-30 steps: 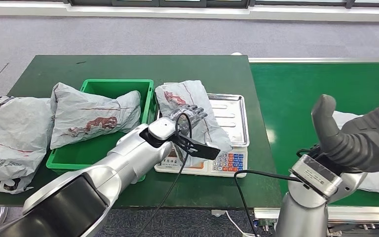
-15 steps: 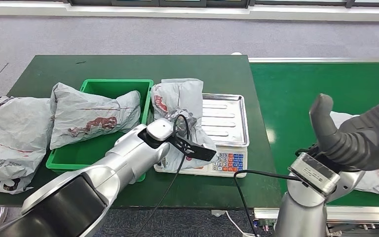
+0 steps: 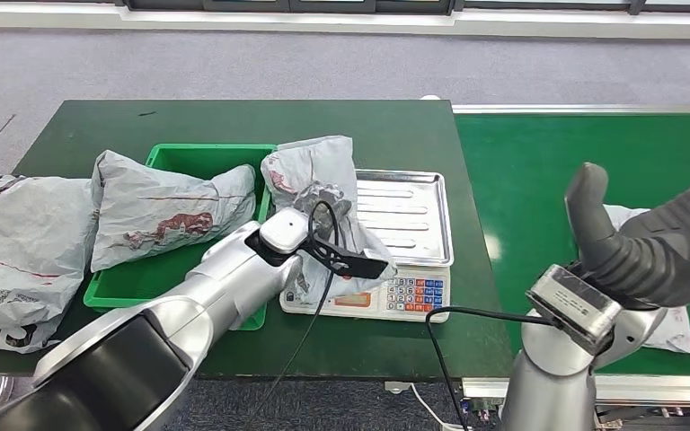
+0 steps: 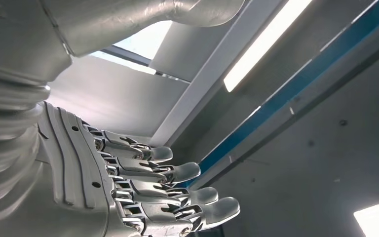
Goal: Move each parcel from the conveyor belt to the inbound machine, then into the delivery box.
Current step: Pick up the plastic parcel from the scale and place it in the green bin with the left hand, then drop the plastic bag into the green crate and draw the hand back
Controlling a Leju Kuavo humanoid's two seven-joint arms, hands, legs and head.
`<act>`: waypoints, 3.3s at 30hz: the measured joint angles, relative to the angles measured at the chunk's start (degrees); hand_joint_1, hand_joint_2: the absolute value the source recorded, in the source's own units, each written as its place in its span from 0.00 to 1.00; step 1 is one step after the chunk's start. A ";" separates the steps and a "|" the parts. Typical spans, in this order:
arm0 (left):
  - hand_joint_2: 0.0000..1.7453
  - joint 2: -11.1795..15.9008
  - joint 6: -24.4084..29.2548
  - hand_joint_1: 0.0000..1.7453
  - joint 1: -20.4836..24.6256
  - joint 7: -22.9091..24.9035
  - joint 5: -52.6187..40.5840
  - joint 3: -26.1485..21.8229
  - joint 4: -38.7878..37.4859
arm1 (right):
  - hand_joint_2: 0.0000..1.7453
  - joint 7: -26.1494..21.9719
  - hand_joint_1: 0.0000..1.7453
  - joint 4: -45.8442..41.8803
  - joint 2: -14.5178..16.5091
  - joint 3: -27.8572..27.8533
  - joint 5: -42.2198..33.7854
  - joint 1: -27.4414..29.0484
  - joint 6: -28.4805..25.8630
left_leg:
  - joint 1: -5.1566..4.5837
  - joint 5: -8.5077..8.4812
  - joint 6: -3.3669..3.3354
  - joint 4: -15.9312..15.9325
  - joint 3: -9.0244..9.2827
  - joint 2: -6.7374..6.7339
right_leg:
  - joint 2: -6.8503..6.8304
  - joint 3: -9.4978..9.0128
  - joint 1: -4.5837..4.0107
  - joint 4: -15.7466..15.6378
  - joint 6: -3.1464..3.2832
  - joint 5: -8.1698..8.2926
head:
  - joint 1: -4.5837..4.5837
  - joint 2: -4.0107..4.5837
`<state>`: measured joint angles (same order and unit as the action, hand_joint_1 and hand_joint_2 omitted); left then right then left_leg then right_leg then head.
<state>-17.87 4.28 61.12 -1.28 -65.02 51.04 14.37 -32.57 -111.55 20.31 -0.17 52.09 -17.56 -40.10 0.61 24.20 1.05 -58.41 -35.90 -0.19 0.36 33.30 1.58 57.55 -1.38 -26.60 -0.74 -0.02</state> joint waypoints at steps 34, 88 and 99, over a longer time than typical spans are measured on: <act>1.00 17.56 21.41 1.00 7.01 15.89 -7.98 -9.98 4.76 | 1.00 2.00 0.00 -5.29 -0.39 -5.86 3.29 1.85 -0.01 | 0.03 -0.02 0.02 0.01 0.00 -0.06 | 0.04 0.01 -0.02 0.04 0.01 -0.01 | 0.00 0.00; 1.00 23.49 23.65 0.00 -1.26 17.76 -13.74 -25.37 4.87 | 1.00 4.11 0.00 -5.73 -0.42 -6.19 4.44 1.96 0.02 | 0.08 -0.01 0.03 0.04 -0.01 -0.07 | 0.03 0.01 -0.06 0.03 0.07 -0.05 | -0.01 0.00; 1.00 22.31 27.88 0.00 -2.65 10.92 -17.62 -31.06 8.35 | 1.00 3.99 0.00 -5.64 -0.42 -6.52 4.44 1.98 0.02 | 0.08 -0.01 0.03 0.04 -0.01 -0.07 | 0.03 0.02 -0.06 0.03 0.07 -0.05 | 0.00 0.00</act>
<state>4.44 32.16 58.47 9.63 -82.65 19.97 22.72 -28.58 -117.20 19.89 -6.69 56.53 -15.57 -40.09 0.69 24.18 1.07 -58.37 -35.91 -0.26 0.39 33.32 1.52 57.58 -1.31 -26.65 -0.74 -0.02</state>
